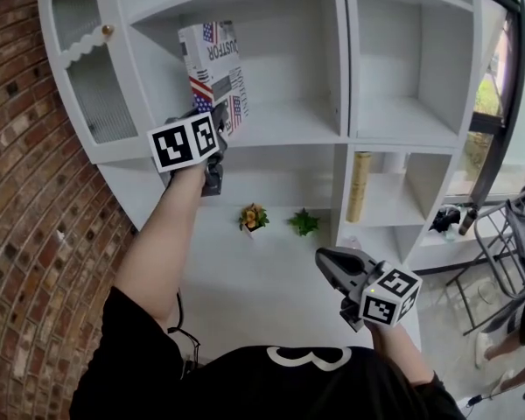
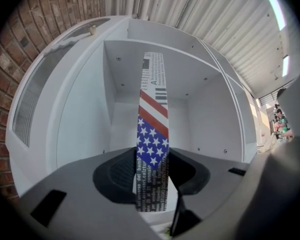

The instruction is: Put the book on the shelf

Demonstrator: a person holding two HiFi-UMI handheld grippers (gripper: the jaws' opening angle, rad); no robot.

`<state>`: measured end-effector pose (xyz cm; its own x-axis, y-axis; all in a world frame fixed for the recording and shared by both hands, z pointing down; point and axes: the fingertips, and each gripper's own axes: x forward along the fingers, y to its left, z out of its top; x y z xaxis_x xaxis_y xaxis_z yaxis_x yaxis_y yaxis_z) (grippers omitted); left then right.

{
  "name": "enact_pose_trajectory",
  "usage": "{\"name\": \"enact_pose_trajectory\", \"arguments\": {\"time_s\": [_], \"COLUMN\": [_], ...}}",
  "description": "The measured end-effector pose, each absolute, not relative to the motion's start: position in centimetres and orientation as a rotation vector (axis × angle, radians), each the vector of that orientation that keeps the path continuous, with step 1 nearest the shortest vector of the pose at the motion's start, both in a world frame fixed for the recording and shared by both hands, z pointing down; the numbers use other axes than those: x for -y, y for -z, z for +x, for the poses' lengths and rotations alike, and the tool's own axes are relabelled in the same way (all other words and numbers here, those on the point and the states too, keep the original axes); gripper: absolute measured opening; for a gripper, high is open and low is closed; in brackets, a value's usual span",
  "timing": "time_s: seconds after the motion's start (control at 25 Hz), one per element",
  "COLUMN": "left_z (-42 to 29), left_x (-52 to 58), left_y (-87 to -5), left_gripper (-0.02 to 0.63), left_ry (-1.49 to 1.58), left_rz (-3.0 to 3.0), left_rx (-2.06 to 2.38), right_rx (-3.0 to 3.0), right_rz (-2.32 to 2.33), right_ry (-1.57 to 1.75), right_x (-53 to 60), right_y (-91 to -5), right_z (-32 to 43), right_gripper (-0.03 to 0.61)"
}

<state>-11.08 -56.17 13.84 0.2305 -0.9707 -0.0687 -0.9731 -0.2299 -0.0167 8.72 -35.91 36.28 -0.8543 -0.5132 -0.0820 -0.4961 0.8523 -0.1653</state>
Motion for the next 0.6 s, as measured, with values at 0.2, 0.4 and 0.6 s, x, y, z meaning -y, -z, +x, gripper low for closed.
{"name": "enact_pose_trajectory", "arguments": {"time_s": [0.2,0.4,0.6], "left_z": [-10.7,-10.7,-11.9], "left_x": [56.1,55.1,53.0], "left_y": [-13.8,-13.6,-14.5], "left_gripper": [0.218,0.327,0.344], "left_ry": [-0.079,-0.102,-0.134], "left_rz": [-2.457,-2.488,-2.508], "left_rx": [-1.864,-1.781,-1.745], "right_rx": [-2.898,-2.910,-2.920], "right_rz": [-0.802,-0.820,-0.802], "right_ry": [0.201,0.172,0.185], "right_x": [35.8,35.4,34.5], "right_y": [-36.1,-36.2,-36.2], "right_z": [8.9,8.4,7.1], "right_gripper": [0.011,0.012,0.012]}}
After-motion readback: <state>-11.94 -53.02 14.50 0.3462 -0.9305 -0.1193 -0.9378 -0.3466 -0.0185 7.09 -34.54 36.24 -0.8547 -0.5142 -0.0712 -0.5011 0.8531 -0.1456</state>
